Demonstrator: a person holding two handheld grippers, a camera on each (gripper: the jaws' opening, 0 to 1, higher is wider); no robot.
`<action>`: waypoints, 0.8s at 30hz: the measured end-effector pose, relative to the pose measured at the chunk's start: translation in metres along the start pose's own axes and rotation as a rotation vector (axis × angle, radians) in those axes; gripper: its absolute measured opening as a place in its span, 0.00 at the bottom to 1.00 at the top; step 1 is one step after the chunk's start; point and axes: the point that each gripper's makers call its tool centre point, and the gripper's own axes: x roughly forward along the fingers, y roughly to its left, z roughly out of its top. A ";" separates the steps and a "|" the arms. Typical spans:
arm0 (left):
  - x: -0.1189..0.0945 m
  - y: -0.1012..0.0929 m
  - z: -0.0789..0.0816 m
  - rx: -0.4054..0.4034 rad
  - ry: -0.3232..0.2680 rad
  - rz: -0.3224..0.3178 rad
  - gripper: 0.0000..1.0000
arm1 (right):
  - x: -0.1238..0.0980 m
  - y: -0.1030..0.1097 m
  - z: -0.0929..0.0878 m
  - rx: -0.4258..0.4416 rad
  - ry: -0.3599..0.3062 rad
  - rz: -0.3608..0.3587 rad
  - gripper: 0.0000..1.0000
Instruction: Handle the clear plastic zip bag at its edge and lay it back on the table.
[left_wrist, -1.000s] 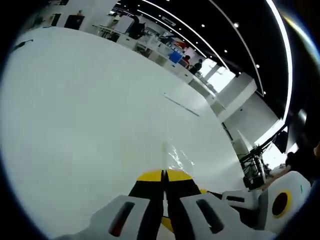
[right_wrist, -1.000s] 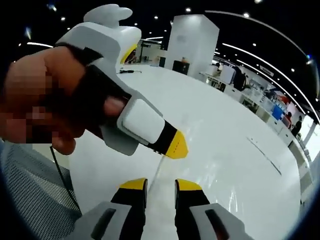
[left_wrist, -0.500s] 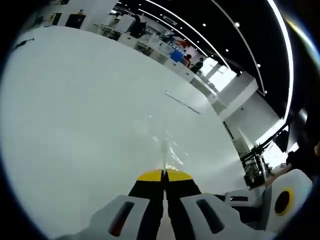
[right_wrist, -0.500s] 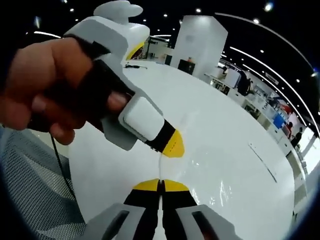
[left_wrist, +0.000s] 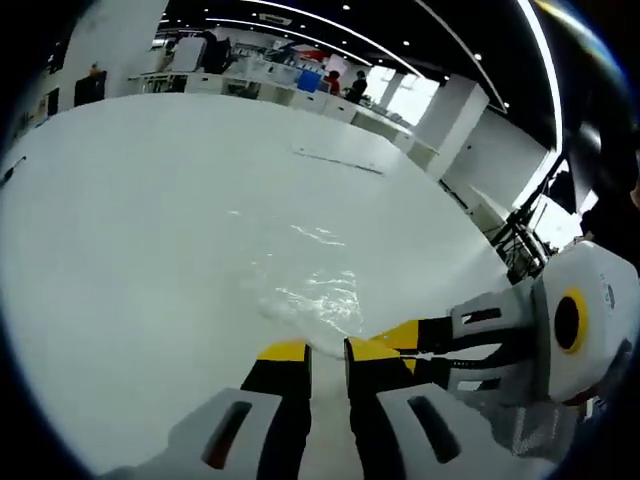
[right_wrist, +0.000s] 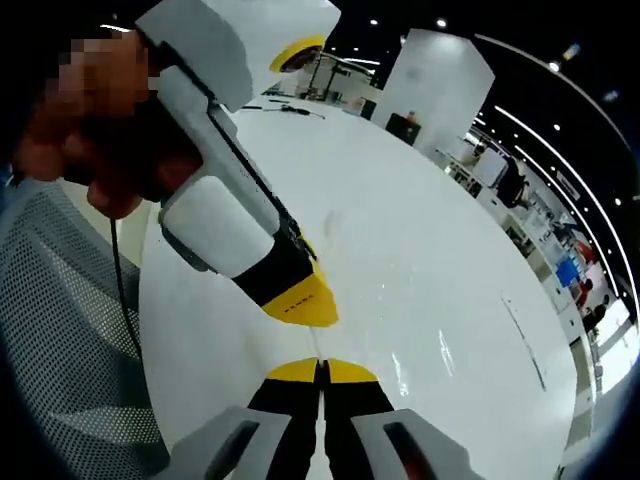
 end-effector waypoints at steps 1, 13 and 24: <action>0.000 0.001 0.000 0.015 0.003 0.007 0.12 | -0.001 -0.001 -0.001 -0.005 0.003 -0.001 0.00; -0.012 0.008 -0.001 0.222 0.032 0.061 0.13 | 0.002 -0.006 -0.009 -0.024 0.015 -0.001 0.00; -0.024 0.040 -0.005 0.450 0.055 0.174 0.27 | -0.001 -0.012 -0.024 -0.053 0.039 0.010 0.00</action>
